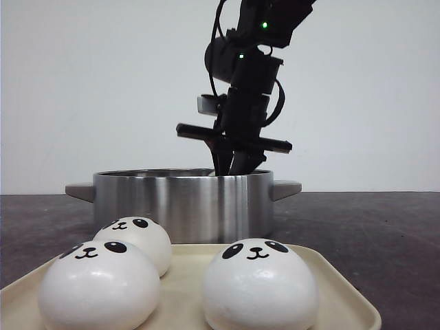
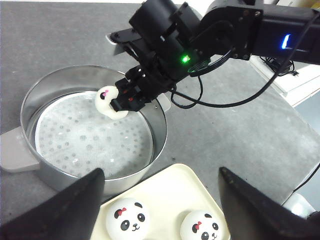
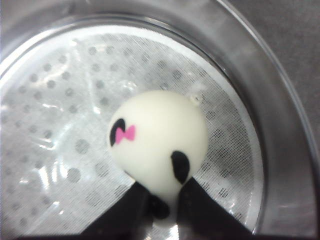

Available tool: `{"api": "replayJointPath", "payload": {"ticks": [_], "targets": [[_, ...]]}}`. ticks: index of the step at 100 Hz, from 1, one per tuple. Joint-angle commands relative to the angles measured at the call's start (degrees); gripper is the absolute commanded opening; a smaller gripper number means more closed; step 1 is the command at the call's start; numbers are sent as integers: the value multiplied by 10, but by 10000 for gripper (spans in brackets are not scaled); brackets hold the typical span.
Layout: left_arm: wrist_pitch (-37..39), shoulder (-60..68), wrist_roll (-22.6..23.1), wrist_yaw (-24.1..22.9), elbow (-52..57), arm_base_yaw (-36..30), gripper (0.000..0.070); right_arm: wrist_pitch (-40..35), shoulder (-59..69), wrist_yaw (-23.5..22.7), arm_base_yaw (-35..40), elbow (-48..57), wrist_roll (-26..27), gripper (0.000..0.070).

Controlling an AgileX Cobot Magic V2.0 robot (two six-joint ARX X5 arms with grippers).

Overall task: Steam buns
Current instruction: 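Lower the bun into the steamer pot and open the right gripper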

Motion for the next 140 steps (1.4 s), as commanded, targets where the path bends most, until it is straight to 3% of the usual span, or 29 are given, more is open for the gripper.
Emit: {"api": "replayJointPath", "payload": {"ticks": [1,45,52,65,83,93,100,140], "targets": [[5,4,3,-2,8,-3,435,9,20,2,4,17,11,0],[-6,4,3,-2,8,-3,435,23,26,16,-1,17,10,3],[-6,4,3,-2,8,-3,436,17,30,15,-1,17,10,41],[-5,4,3,-2,8,-3,435,0,38,14,-1,17,10,206],[-6,4,4,-2,8,-3,435,-9,44,10,-1,17,11,234],[-6,4,4,-2,8,-3,435,-2,44,10,0,17,11,364],[-6,4,4,-2,8,-3,435,4,44,10,1,17,11,408],[-6,4,3,-2,8,-3,435,-61,44,17,1,144,6,431]]}}
